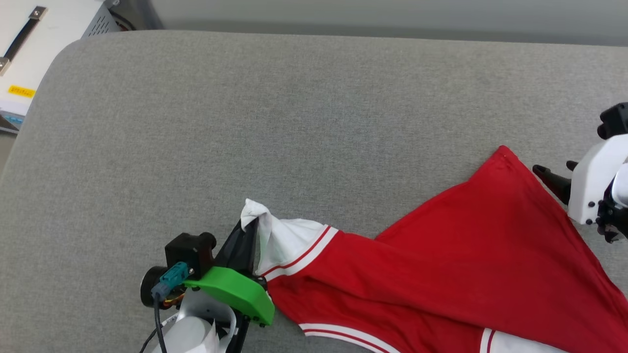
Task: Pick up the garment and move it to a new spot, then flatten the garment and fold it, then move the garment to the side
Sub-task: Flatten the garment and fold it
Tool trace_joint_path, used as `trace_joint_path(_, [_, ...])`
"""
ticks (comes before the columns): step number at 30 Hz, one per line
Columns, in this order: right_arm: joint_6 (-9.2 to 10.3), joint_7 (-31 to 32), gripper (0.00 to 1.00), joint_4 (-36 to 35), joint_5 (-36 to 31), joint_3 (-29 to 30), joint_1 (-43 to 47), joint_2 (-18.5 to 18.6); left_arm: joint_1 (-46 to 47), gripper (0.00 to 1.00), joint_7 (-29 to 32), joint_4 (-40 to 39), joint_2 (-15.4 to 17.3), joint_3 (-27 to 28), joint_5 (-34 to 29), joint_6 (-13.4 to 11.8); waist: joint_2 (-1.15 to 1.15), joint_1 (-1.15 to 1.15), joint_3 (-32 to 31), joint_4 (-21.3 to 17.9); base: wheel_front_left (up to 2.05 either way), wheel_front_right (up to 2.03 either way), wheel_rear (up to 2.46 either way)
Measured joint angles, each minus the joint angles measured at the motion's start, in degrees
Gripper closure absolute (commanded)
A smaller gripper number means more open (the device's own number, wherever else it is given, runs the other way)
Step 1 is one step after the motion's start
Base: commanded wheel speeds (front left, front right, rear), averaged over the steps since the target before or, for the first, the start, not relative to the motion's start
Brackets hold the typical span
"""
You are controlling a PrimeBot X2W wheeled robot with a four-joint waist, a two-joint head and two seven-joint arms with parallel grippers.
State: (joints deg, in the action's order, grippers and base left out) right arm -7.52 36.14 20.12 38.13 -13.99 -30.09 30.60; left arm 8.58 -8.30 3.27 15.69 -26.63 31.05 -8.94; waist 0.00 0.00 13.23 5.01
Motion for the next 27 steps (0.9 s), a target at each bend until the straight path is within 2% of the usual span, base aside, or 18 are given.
trace_joint_path(7, [0.0,1.4,0.0,6.1,1.7,-7.6,-7.5,1.7,2.9,1.0,-1.3,1.3,-1.7,-1.1,-0.3,1.2,0.0,0.0,3.9,3.0,0.0,0.0,0.0])
trace_joint_path(16, [0.03,3.3,0.0,13.5,6.8,-13.5,-10.2,3.0,4.0,1.0,-2.4,3.2,-2.9,-1.8,-0.3,1.7,0.0,0.0,7.3,5.9,0.0,0.0,0.0])
trace_joint_path(17, [0.03,4.1,0.55,13.8,7.7,-13.9,-10.6,3.2,4.0,1.0,-2.6,3.5,-2.9,-1.8,-0.3,1.7,0.0,0.0,7.5,6.1,0.0,0.0,0.0])
trace_joint_path(18, [0.04,4.8,1.0,14.1,8.6,-14.2,-11.0,3.3,4.0,1.0,-2.8,3.7,-2.9,-1.8,-0.3,1.7,0.0,0.0,7.6,6.2,0.0,0.0,0.0])
trace_joint_path(23, [0.1,5.5,1.0,14.7,10.9,-16.3,-11.7,3.4,4.0,1.0,-2.8,4.6,-2.9,-1.7,-0.2,2.1,0.0,0.0,6.7,6.0,0.0,0.0,0.0])
trace_joint_path(27, [0.08,2.4,1.0,15.8,12.1,-16.8,-11.7,2.7,4.0,1.0,-3.3,5.3,-2.8,-1.0,0.4,2.1,0.0,0.0,4.9,5.5,0.0,0.0,0.0])
